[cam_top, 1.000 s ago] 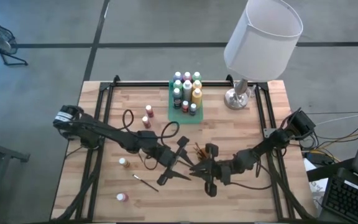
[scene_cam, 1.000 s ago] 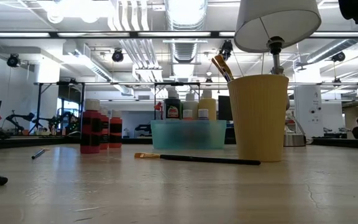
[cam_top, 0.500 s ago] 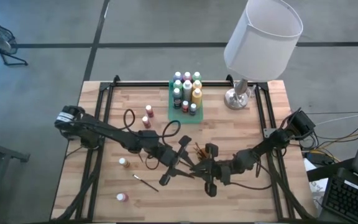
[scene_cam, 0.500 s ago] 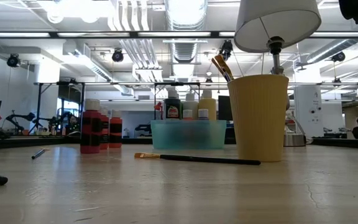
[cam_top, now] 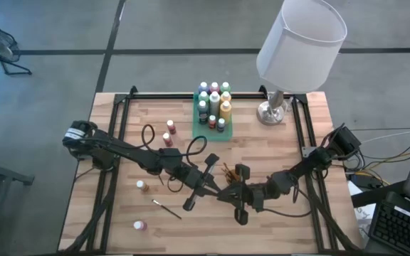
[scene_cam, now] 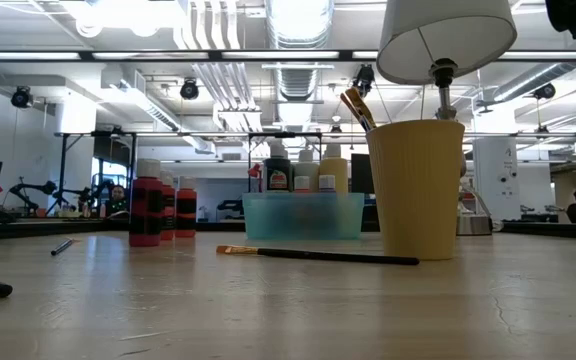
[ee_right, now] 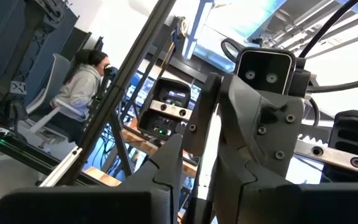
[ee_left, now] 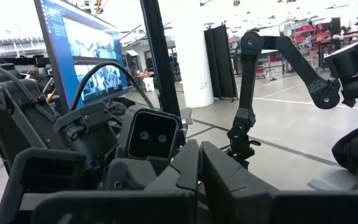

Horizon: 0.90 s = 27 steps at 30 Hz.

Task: Pick & Place Paint Supplies
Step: Put the silver paintbrush into the yellow cup

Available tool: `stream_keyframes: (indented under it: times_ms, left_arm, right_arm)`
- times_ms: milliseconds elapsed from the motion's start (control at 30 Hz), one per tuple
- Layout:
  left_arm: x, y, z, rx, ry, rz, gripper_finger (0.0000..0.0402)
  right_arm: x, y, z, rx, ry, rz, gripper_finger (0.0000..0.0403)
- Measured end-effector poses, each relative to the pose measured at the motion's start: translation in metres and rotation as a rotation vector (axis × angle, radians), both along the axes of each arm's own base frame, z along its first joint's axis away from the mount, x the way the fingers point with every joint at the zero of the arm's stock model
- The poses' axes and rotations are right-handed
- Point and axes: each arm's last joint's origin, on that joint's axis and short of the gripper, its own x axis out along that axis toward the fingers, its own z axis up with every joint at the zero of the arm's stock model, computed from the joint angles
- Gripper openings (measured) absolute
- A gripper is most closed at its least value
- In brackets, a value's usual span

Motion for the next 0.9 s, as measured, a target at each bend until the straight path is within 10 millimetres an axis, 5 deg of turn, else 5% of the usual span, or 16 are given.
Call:
stream_keyframes:
  times_ms: [267, 600, 900]
  left_arm:
    - [0.000, 0.000, 0.000, -0.009, 0.009, 0.015, 0.0005]
    - [0.001, 0.002, -0.003, 0.010, 0.159, 0.040, 0.0002]
    - [0.007, 0.005, 0.007, 0.061, 0.340, 0.141, 0.0002]
  right_arm:
    - [0.000, 0.000, 0.000, 0.024, 0.008, -0.006, 0.0059]
    - [-0.001, -0.001, -0.001, 0.133, 0.089, -0.146, 0.0204]
    - [-0.009, 0.004, 0.005, 0.190, 0.144, -0.199, 0.0252]
